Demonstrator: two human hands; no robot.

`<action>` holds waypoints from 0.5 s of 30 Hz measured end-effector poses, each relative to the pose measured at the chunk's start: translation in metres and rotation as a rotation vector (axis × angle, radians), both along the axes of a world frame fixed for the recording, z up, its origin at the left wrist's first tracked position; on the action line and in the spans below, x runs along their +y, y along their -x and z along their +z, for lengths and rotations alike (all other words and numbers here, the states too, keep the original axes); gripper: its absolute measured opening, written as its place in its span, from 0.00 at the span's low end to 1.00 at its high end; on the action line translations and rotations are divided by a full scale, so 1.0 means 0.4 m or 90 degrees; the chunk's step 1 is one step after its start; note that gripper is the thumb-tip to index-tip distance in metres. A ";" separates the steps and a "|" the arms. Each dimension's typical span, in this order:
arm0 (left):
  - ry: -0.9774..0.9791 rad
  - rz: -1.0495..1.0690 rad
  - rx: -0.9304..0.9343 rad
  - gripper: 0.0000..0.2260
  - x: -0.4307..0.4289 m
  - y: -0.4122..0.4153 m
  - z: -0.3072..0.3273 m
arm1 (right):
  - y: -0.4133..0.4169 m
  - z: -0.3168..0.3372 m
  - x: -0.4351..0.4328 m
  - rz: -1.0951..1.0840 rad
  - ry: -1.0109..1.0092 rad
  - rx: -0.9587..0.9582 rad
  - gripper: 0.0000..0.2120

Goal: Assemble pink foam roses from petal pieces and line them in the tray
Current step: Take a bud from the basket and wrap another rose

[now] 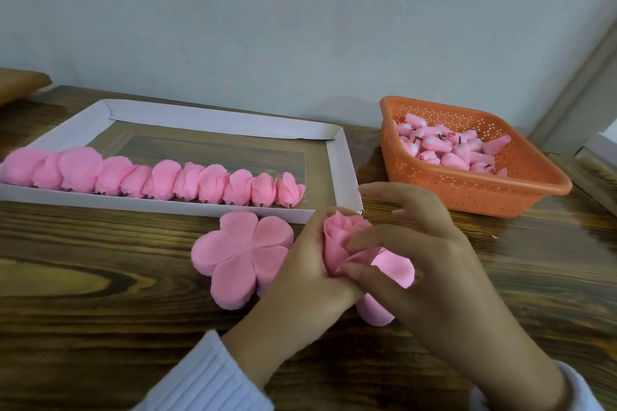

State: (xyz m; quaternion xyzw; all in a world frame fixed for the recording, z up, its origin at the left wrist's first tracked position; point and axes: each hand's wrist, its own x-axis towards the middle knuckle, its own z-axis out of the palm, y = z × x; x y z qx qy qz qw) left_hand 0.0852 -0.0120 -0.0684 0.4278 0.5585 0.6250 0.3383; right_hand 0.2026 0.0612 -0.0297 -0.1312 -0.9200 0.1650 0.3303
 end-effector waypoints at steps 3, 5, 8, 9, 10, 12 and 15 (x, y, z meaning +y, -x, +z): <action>-0.023 -0.034 0.020 0.27 -0.005 0.001 -0.004 | 0.004 -0.005 -0.013 0.017 0.038 -0.013 0.05; -0.025 -0.075 0.037 0.26 -0.012 0.001 0.001 | 0.005 -0.007 -0.015 0.021 0.065 -0.008 0.03; -0.039 -0.073 0.026 0.23 -0.012 -0.001 0.009 | 0.002 -0.001 -0.015 0.020 0.120 0.004 0.03; -0.040 -0.073 0.005 0.22 -0.013 -0.001 0.009 | 0.001 0.001 -0.013 0.020 0.136 0.009 0.04; -0.034 -0.069 -0.006 0.20 -0.012 -0.001 0.009 | 0.000 0.003 -0.012 0.023 0.152 0.016 0.03; -0.031 -0.046 -0.036 0.18 -0.011 0.003 0.007 | 0.000 0.003 -0.009 0.030 0.166 0.037 0.01; -0.049 0.009 -0.054 0.16 -0.007 0.008 0.009 | 0.000 -0.001 -0.003 0.053 0.175 0.073 0.11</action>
